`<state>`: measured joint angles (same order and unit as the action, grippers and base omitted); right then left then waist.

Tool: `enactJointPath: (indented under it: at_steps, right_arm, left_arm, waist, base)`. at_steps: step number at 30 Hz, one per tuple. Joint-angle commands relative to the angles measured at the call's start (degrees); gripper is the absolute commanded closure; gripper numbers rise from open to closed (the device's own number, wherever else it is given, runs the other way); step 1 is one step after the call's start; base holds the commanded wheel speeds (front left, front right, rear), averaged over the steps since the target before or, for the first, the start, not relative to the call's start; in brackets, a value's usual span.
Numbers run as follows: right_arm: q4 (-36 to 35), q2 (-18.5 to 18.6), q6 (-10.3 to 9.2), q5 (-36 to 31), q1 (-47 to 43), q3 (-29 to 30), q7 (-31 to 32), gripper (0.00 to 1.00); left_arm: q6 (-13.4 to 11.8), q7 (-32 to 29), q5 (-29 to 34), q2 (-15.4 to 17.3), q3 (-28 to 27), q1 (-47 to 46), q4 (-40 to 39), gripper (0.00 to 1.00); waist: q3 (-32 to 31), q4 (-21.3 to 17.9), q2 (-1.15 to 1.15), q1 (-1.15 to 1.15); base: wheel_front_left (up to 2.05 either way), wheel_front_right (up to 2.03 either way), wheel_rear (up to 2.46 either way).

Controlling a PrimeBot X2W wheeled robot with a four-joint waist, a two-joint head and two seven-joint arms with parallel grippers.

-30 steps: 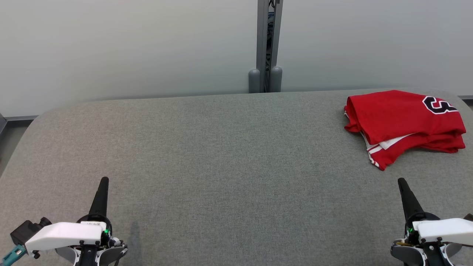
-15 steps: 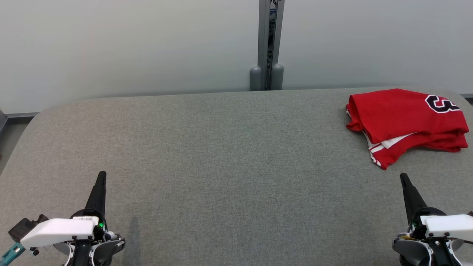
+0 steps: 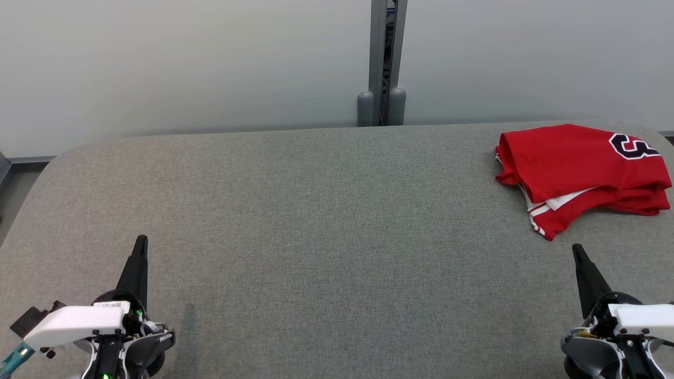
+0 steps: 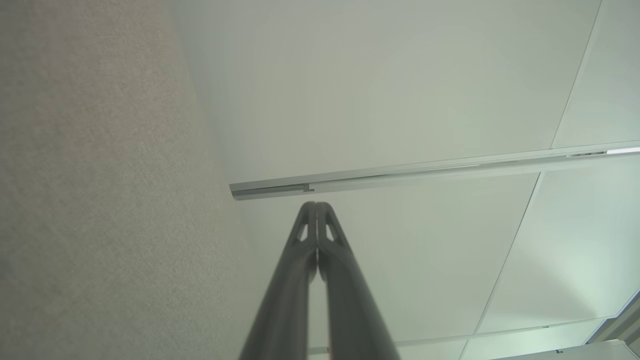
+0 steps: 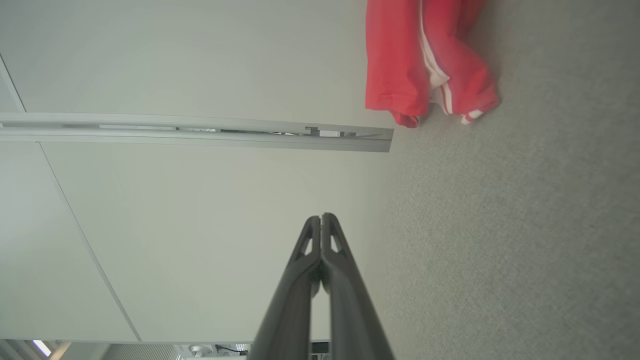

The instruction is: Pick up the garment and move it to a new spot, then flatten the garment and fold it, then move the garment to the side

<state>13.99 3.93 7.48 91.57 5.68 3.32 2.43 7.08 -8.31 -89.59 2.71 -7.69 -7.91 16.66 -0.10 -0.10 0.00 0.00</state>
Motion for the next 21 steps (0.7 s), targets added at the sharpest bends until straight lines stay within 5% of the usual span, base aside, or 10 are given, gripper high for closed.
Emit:
enactJointPath:
  at_steps: [1,21]
  right_arm:
    - [0.21,0.32,0.02,1.26,1.07,0.37,0.42,1.00]
    - [0.30,0.08,0.01,2.15,0.91,0.82,1.00,1.00]
  left_arm:
    - [0.57,-0.34,-1.08,0.30,-0.38,-1.31,0.00,1.00]
    - [0.57,-0.74,-2.29,0.30,-0.53,-1.44,0.13,1.00]
  waist:
    - [0.05,0.02,0.00,0.00]
    - [0.20,0.09,0.00,0.00]
  base:
    - [0.00,0.00,0.00]
    - [0.00,0.00,0.00]
